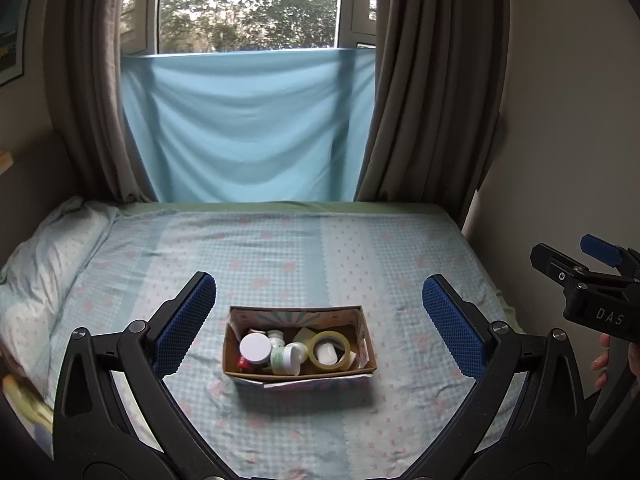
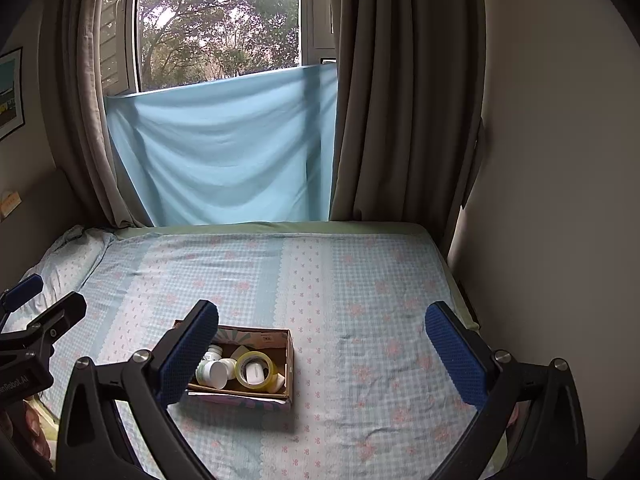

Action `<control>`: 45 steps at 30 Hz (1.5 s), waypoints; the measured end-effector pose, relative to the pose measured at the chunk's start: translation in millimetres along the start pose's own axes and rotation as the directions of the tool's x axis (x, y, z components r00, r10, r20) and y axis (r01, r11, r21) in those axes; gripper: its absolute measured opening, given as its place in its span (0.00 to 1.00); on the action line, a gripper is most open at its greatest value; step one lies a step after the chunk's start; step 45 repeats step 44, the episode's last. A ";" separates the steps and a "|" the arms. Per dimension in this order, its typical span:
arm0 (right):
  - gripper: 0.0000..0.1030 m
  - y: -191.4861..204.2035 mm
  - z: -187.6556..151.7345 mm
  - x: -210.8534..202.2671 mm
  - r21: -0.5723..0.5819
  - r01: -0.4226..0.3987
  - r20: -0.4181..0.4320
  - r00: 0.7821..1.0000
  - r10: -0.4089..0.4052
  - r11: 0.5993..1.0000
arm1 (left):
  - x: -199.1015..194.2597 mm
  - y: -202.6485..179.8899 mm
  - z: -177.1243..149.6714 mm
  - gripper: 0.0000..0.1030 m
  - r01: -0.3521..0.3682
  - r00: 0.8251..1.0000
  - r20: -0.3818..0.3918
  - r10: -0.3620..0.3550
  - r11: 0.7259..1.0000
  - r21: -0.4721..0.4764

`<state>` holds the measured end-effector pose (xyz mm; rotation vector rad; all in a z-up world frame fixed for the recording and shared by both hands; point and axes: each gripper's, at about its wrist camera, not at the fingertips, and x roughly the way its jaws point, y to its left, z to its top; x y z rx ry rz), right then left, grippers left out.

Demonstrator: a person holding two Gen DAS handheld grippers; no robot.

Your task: Organize rigid objects

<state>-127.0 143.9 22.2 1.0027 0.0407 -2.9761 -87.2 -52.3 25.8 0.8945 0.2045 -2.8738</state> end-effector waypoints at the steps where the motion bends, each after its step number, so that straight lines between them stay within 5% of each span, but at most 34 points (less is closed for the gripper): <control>1: 1.00 -0.3 0.7 -0.4 0.000 0.000 0.000 1.000 0.000 1.000 | 0.0 0.0 0.1 1.00 -0.002 1.000 0.001 0.002 1.000 0.000; 45: 1.00 1.8 8.0 11.4 0.024 0.052 0.002 0.999 -0.052 0.998 | 4.4 2.0 4.7 1.00 -0.001 0.998 0.063 0.000 1.000 0.020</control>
